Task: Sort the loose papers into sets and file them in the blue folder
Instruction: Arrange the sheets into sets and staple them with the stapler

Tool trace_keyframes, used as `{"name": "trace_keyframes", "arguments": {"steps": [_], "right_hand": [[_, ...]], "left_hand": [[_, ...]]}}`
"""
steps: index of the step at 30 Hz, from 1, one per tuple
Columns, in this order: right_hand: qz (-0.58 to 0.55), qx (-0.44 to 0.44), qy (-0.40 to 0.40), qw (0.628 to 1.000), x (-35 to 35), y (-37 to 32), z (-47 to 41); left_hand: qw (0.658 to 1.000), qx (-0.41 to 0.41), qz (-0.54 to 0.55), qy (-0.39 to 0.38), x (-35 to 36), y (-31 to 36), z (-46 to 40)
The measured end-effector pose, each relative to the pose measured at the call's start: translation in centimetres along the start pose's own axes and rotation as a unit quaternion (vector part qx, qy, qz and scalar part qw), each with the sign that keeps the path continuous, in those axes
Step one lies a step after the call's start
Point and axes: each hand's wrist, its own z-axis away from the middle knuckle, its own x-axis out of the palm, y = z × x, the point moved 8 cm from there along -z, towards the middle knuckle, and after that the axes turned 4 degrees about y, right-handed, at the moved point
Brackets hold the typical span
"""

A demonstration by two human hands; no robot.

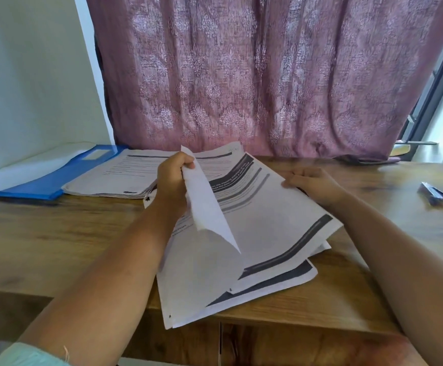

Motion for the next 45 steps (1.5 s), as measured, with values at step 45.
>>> {"name": "trace_keyframes", "arguments": {"steps": [45], "right_hand": [[0.377,-0.032,-0.019,0.926,2.0,0.0,0.6]], "left_hand": [[0.950,-0.119,-0.253,-0.136,2.7,-3.2,2.3]]}}
